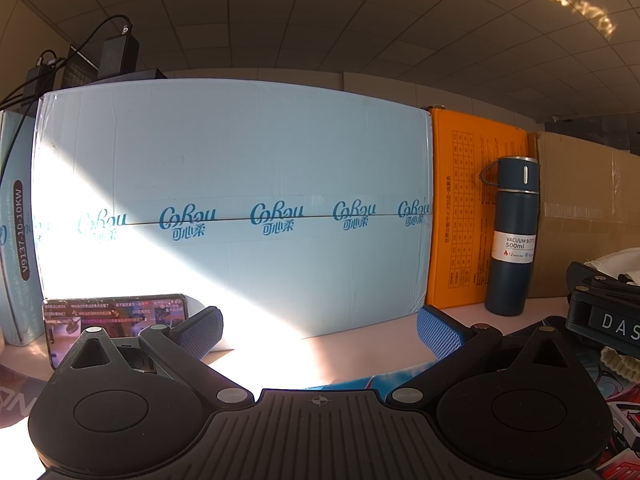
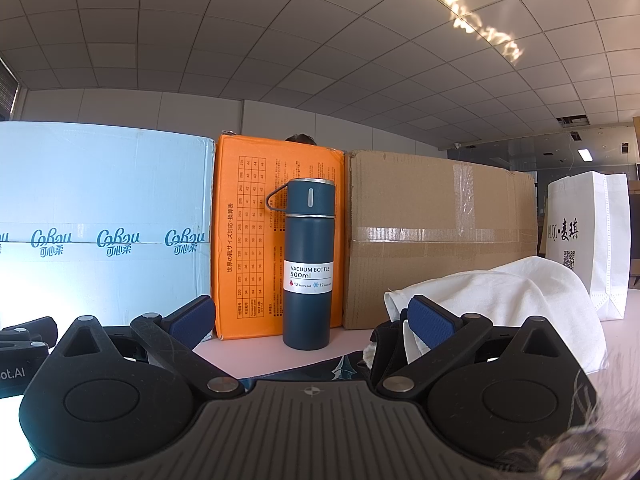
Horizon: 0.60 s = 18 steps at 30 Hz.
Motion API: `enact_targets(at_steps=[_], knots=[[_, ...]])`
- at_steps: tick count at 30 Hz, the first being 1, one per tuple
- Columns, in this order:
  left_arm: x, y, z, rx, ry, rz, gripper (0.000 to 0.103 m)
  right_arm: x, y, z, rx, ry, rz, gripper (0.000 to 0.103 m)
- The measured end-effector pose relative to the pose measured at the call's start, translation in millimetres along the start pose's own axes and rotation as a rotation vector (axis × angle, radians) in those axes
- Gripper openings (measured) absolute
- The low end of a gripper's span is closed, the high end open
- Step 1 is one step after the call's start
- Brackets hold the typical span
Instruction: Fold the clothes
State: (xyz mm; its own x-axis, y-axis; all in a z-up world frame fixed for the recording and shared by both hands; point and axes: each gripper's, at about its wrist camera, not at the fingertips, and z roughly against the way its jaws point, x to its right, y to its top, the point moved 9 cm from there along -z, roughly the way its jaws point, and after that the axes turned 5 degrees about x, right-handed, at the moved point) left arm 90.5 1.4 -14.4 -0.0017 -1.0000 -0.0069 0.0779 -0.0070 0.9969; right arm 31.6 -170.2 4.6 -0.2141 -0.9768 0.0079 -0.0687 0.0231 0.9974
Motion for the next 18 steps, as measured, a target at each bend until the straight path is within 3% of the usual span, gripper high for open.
enact_targets(at_steps=[18], knots=[[0.1, 0.2, 0.2, 0.000, 0.000, 0.000, 0.103, -0.3, -0.5, 0.8, -0.001, 0.001, 0.000, 0.103]])
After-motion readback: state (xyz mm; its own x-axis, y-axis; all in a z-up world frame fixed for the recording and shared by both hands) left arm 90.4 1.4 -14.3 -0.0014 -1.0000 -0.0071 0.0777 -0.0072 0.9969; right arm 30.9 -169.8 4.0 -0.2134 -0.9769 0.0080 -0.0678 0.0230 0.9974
